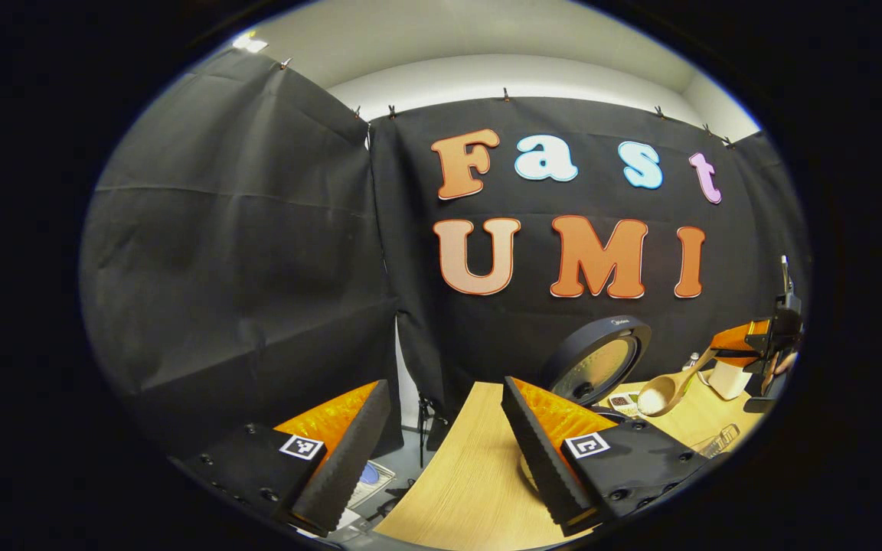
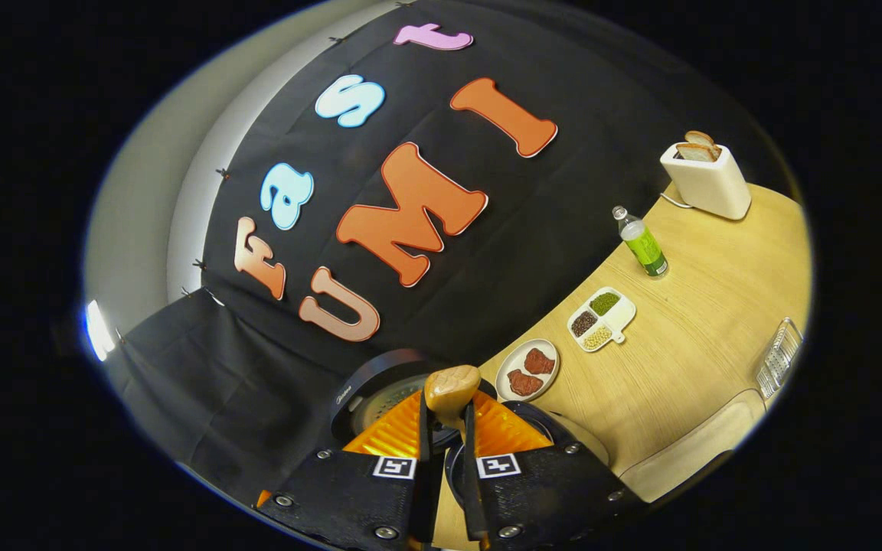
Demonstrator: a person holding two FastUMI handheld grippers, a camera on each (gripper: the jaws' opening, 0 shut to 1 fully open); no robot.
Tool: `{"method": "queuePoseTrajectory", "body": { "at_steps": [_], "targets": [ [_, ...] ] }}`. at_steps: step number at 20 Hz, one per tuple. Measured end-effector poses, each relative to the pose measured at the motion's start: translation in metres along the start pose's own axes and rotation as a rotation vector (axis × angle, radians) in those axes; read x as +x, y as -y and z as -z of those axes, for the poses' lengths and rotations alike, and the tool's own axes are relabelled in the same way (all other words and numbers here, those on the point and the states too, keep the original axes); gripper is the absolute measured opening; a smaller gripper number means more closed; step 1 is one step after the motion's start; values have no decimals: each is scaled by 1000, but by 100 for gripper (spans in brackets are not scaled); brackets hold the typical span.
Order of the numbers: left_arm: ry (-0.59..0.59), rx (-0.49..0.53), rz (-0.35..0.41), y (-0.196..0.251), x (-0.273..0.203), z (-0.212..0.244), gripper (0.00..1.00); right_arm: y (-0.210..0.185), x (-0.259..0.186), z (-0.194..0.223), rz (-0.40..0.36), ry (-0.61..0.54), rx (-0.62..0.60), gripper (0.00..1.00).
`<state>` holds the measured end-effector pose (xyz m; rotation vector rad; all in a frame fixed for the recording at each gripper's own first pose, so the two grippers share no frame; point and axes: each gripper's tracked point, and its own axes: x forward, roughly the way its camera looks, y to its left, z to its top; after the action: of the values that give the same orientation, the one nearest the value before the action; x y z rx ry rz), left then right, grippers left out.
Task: Close the left gripper, press the button to open the rice cooker; take a wooden spoon from the chopstick holder with the right hand, scoop a spoonful of rice and pour it into the rice cooker, then put the wooden spoon back into the chopstick holder.
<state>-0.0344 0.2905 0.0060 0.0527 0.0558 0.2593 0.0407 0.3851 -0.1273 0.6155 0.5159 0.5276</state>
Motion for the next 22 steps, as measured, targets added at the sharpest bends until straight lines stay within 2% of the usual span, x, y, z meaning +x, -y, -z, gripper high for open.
{"method": "queuePoseTrajectory", "body": {
  "at_steps": [9, 13, 22],
  "targets": [
    [-8, -3, -23, -13, 2, 4, 96, -3, 14, 19, 24, -19, -138, 14],
    [-6, -9, -24, -14, 3, 3, 96, -12, 14, 22, 9, -19, -205, 14],
    [-5, -14, -17, -14, 2, 3, 96, -35, 4, 23, -25, 22, -451, 14]
  ]
}}
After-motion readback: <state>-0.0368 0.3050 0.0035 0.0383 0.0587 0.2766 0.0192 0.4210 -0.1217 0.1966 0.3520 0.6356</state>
